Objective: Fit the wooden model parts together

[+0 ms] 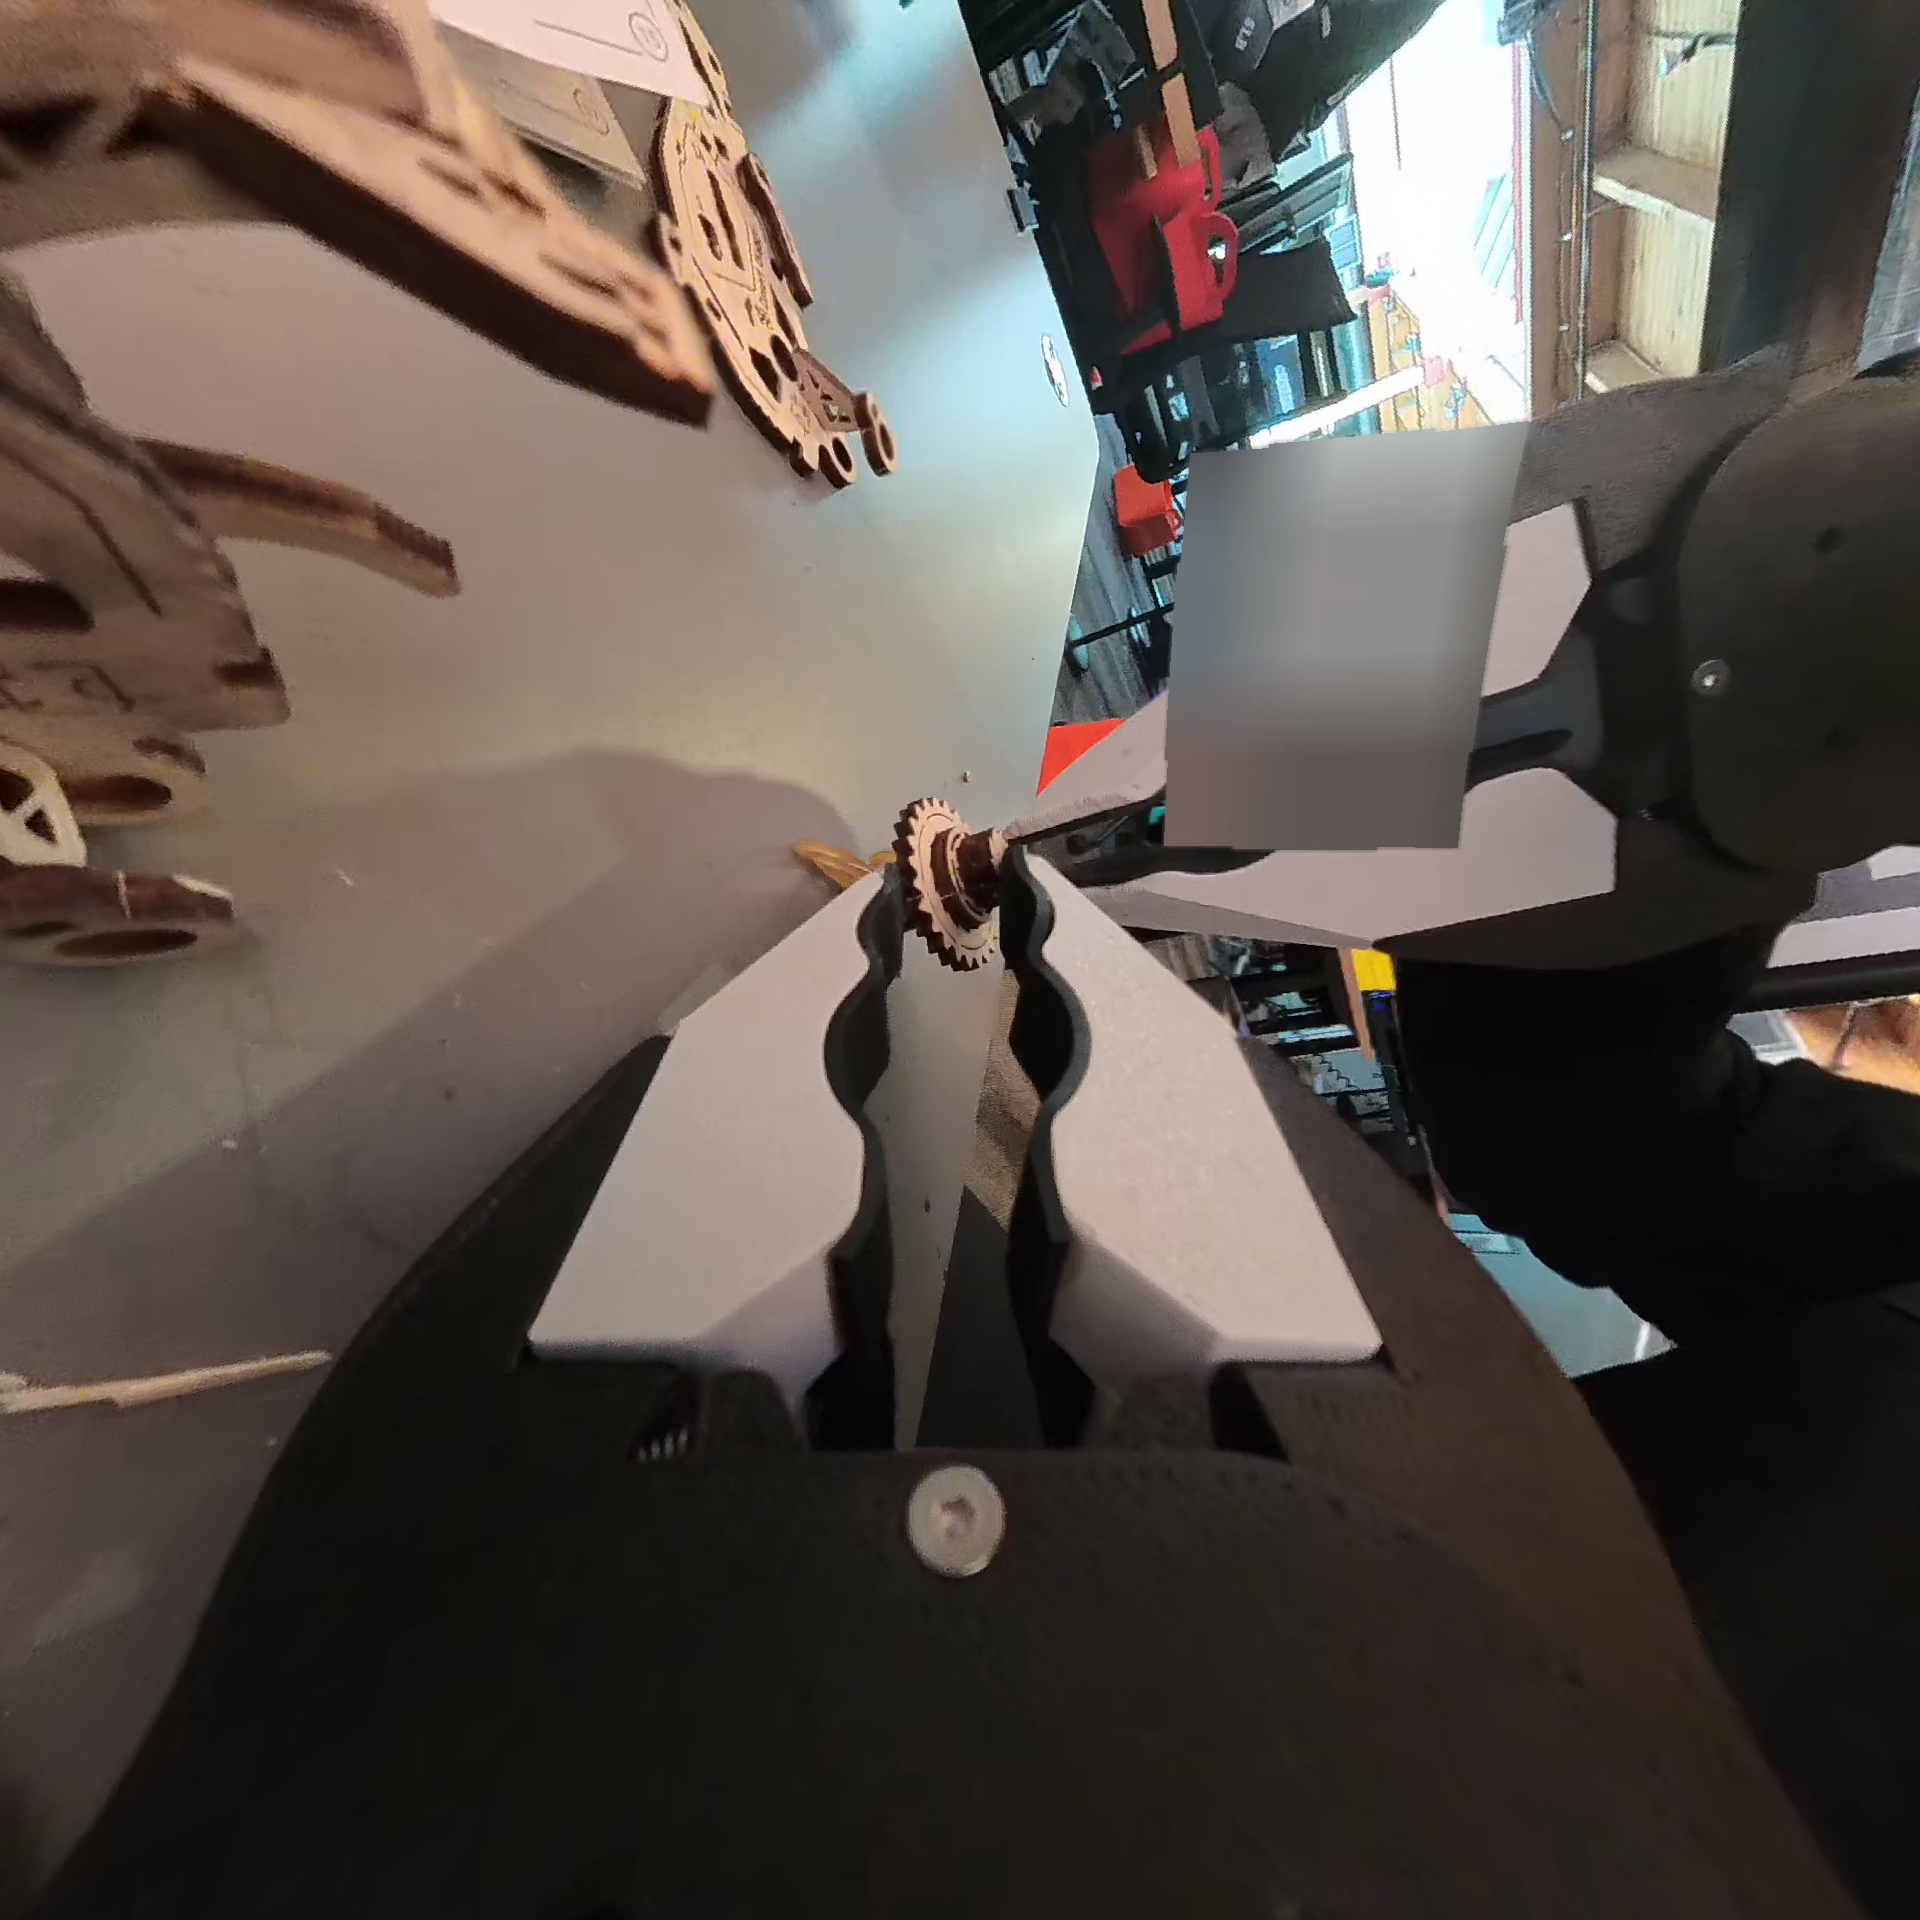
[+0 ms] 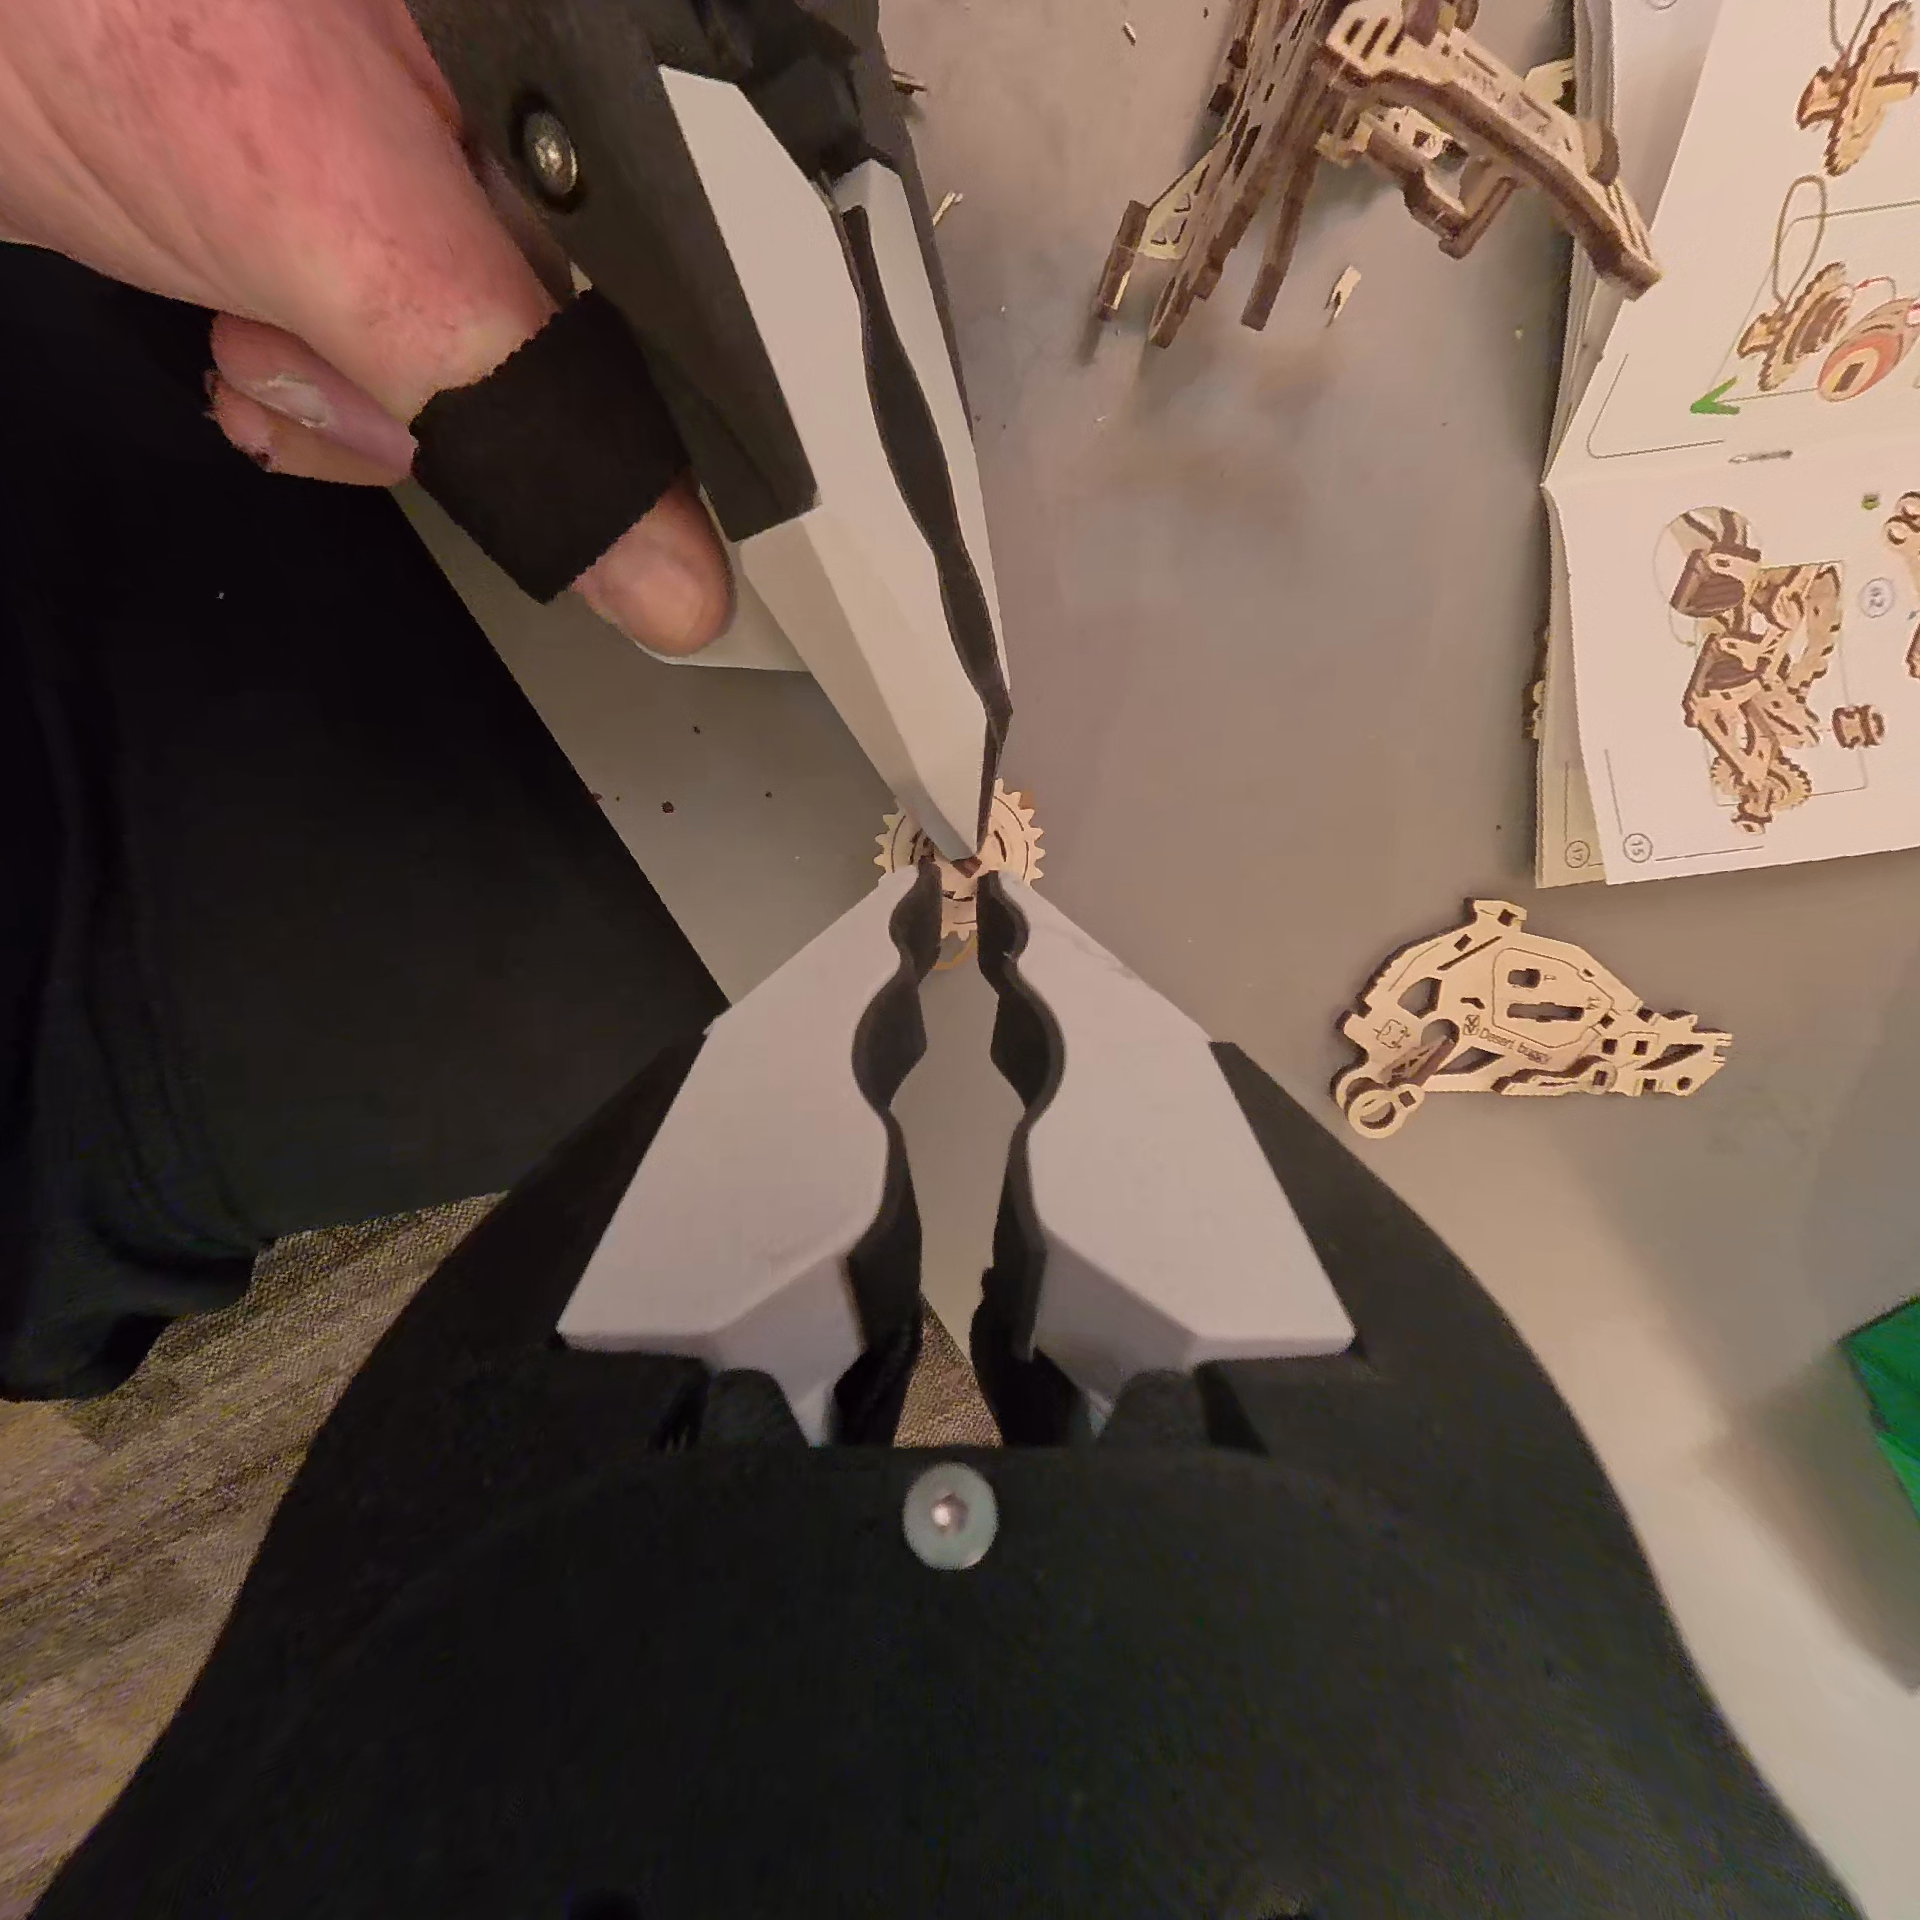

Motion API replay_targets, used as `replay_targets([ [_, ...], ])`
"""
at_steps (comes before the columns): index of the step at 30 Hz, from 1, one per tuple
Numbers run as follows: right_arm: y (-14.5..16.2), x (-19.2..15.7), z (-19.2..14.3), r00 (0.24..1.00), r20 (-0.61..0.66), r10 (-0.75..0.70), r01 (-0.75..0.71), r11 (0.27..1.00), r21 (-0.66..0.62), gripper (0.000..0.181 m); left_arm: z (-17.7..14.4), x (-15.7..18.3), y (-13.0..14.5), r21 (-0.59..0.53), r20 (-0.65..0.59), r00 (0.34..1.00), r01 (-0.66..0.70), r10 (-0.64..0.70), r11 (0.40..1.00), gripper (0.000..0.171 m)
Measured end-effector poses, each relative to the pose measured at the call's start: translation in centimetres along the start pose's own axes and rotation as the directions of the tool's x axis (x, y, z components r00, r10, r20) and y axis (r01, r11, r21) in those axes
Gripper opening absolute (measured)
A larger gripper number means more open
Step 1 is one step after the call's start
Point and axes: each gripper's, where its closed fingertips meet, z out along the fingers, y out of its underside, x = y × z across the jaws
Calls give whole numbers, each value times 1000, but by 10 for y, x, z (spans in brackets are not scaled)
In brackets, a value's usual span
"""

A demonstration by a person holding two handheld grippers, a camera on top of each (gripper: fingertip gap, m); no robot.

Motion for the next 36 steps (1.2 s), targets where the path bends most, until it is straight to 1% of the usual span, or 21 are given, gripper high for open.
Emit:
replay_targets([
  [3, -1, 0, 0, 1000, -14, 3, -3, 1000, 10, 5, -1, 0, 0, 1, -7, 1000, 16, -16, 1000, 17],
  [4, -1, -1, -1, 1000, -6, 9, -8, 1000, 24, 5, -2, 1, 0, -5, -16, 999, 27, -27, 1000, 17],
  [6, -4, -1, 1, 999, -34, 5, -2, 997, 77, 5, -6, -1, -2, 13, -20, 998, 53, -53, 998, 16],
  [8, -4, -1, 0, 999, -37, 11, -7, 995, 98, 5, -7, 0, -1, 16, -21, 999, 38, -37, 999, 16],
  [10, -5, -1, 1, 999, -38, 20, -15, 992, 128, 5, -8, 0, -2, 18, -27, 998, 56, -55, 998, 15],
  [14, -4, -2, 0, 999, -35, 14, -9, 991, 136, 5, -7, 0, -2, 10, -35, 998, 60, -59, 998, 14],
  [27, -3, 0, 1, 1000, 11, 13, -14, 998, 55, 5, -7, -1, -1, 10, -17, 999, 31, -31, 999, 16],
  [30, -4, 0, 1, 1000, 12, 3, -4, 1000, 19, 5, -8, -1, -1, 11, -14, 1000, 27, -27, 1000, 16],
  [32, -5, 0, 1, 1000, 27, 8, -9, 1000, 22, 5, -8, -2, -1, 14, -12, 1000, 25, -25, 1000, 16],
  [36, -5, 0, 2, 1000, 22, -1, 1, 1000, -20, 5, -8, -2, -1, 20, -3, 1000, 16, -16, 1000, 16],
])
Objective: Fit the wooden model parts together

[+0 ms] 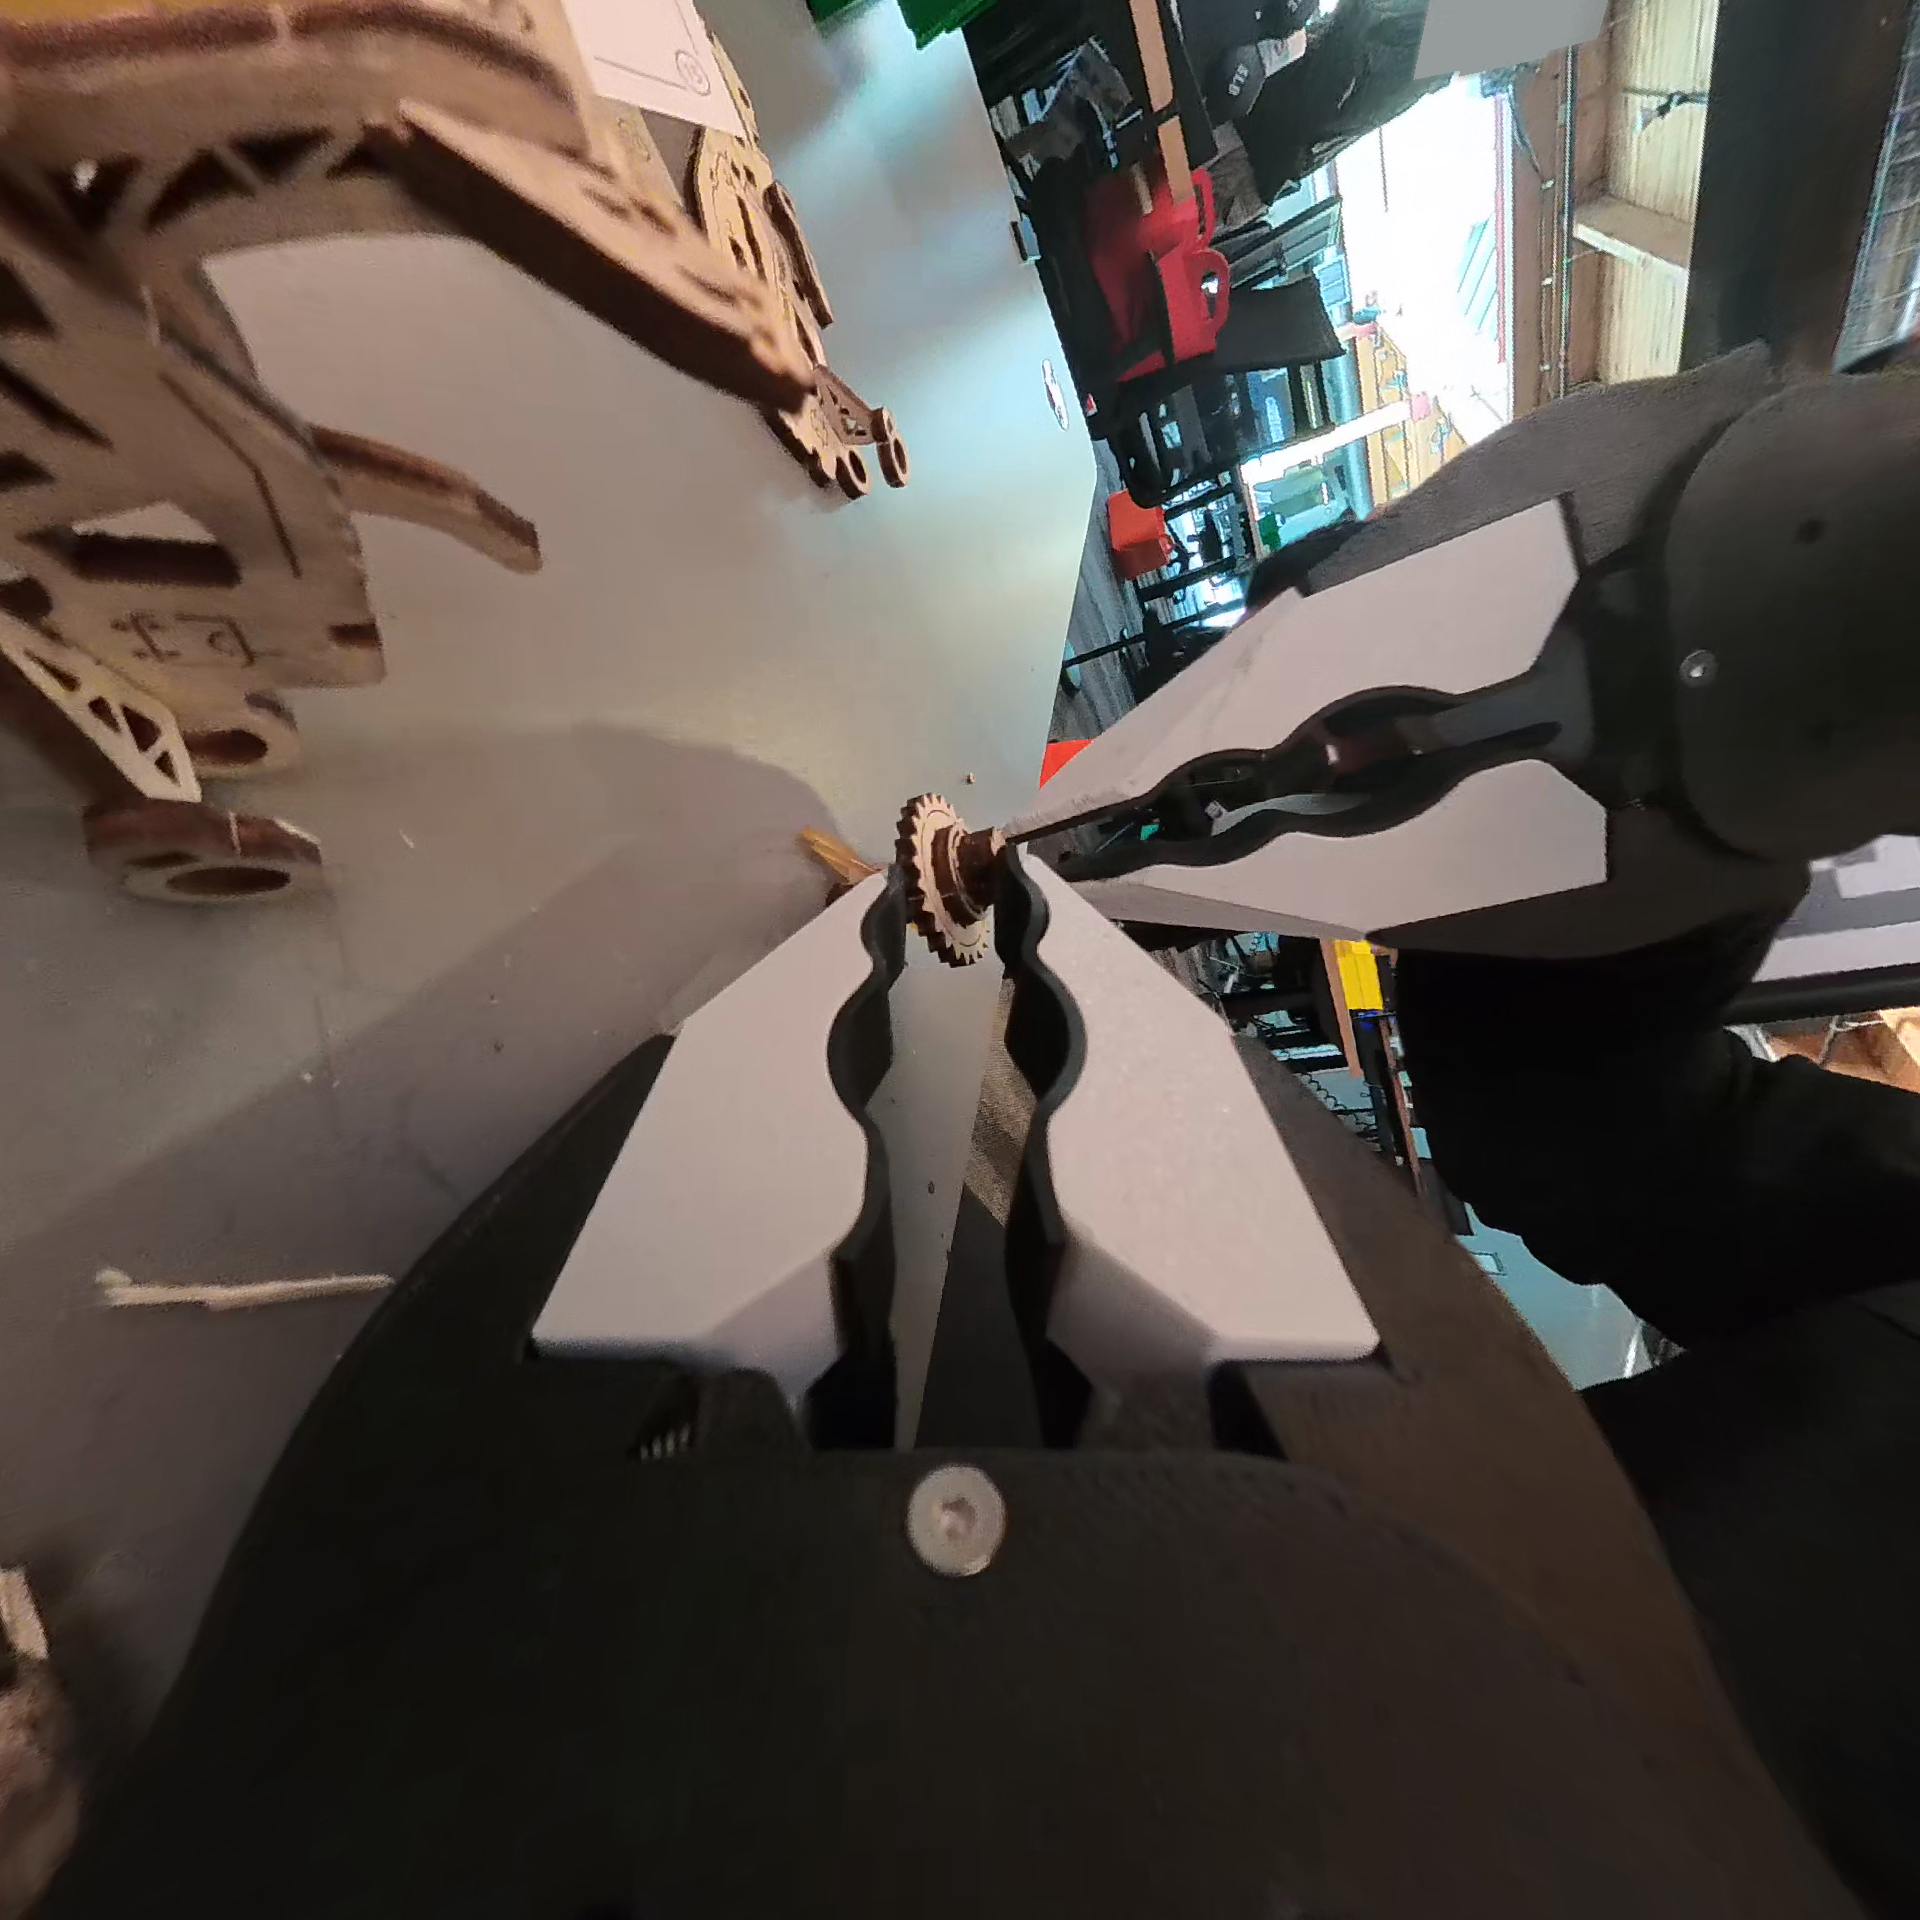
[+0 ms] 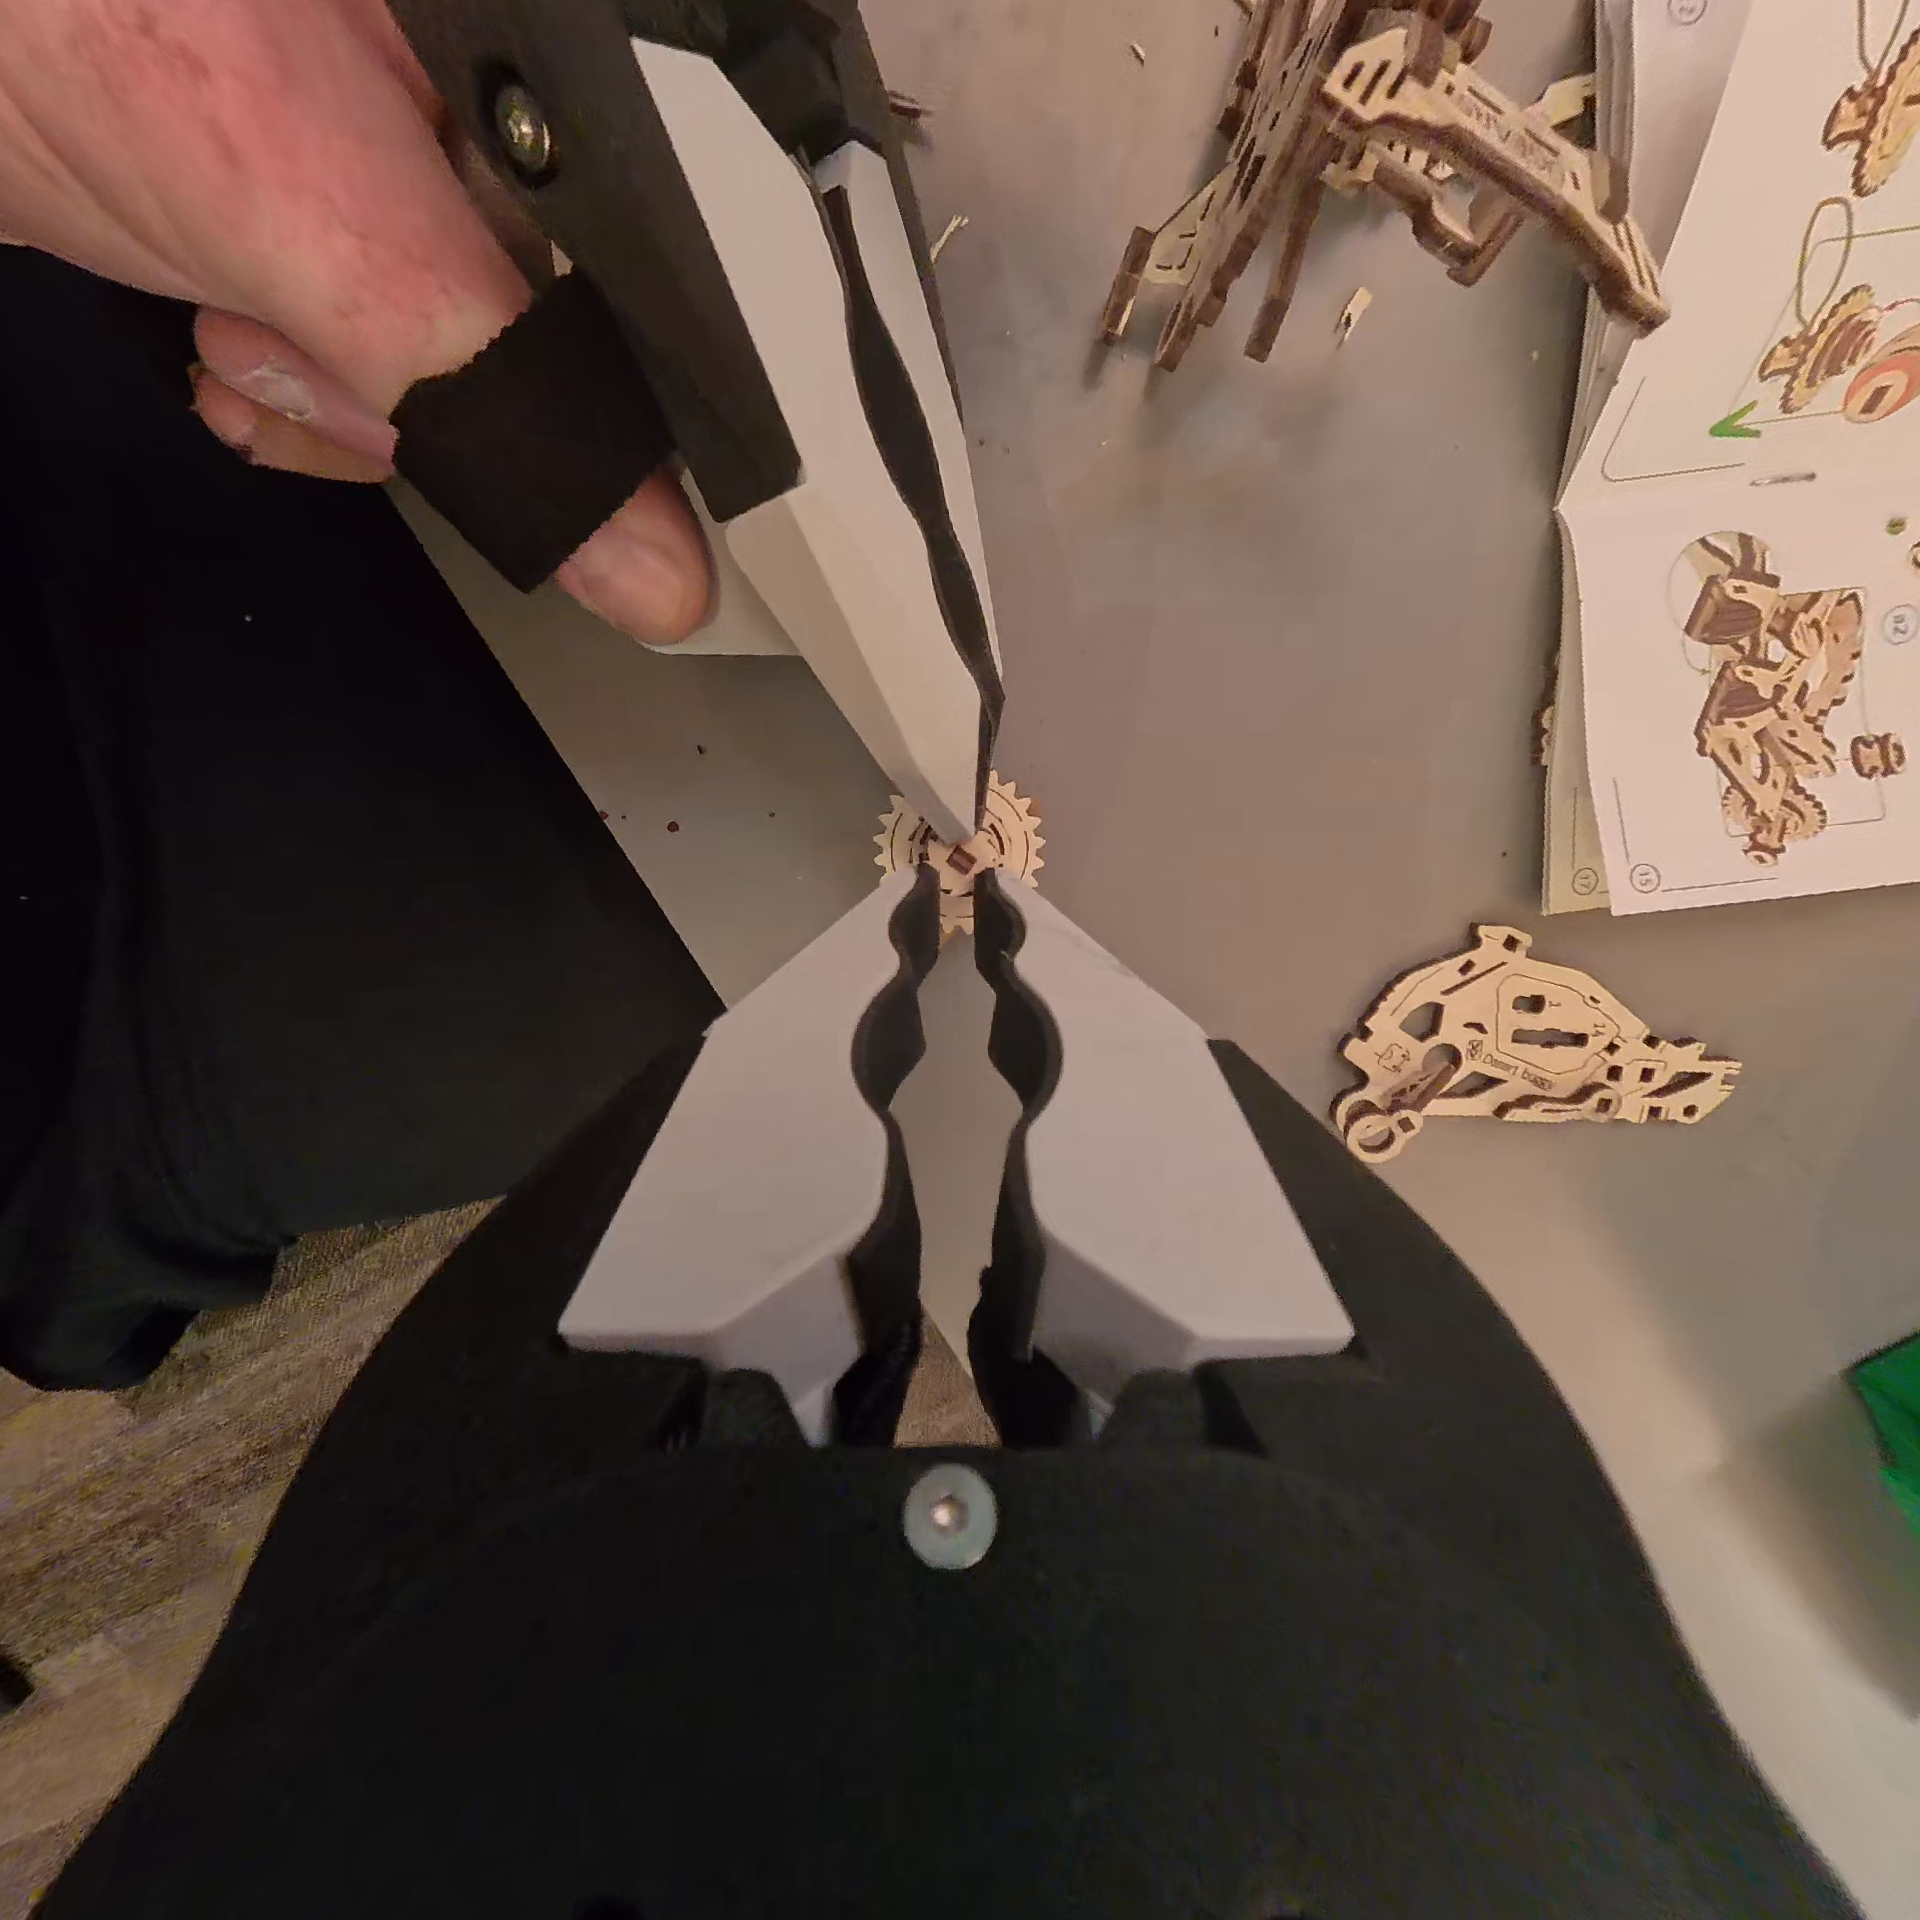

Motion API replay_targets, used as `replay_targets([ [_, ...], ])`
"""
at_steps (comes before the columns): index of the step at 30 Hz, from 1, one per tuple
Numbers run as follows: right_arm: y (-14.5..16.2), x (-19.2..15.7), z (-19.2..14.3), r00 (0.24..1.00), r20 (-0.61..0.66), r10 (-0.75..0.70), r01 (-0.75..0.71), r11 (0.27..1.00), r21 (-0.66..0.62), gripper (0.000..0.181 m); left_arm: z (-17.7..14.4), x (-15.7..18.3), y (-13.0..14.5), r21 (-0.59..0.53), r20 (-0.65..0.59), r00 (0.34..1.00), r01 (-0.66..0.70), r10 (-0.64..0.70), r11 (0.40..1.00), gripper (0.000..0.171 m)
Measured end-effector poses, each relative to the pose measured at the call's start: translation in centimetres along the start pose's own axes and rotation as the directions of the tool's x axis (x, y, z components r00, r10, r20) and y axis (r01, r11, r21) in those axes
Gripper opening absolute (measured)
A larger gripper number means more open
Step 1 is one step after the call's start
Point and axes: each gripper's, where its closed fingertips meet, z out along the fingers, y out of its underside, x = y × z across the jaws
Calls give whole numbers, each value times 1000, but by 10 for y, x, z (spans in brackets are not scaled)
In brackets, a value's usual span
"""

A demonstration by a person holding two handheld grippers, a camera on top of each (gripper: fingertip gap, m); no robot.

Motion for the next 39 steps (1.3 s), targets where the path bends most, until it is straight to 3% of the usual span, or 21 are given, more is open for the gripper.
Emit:
replay_targets([
  [12, -1, 0, 1, 1000, 17, -22, 23, 997, -79, 4, 0, -1, 0, 6, 2, 1000, -5, 5, 1000, 16],
  [19, -1, 0, 0, 1000, -6, 6, -7, 998, -57, 4, 0, -1, -1, 10, 1, 1000, 9, -9, 1000, 16],
  [24, -2, -6, -4, 996, 37, 81, -82, 996, 21, 1, -1, 2, 1, -7, -21, 1000, 23, -23, 1000, 14],
  [27, -3, -7, -8, 994, 24, 109, -110, 990, 86, 0, -3, 4, -1, 3, -38, 999, 22, -22, 1000, 3],
  [35, 6, -3, -19, 985, -30, 168, -158, 965, 210, 1, -11, 12, -7, 65, -69, 997, -19, 24, 998, 12],
  [39, 12, -8, -15, 981, -22, 193, -180, 945, 273, 9, -31, 6, -14, 114, 4, 994, -107, 107, 988, 17],
])
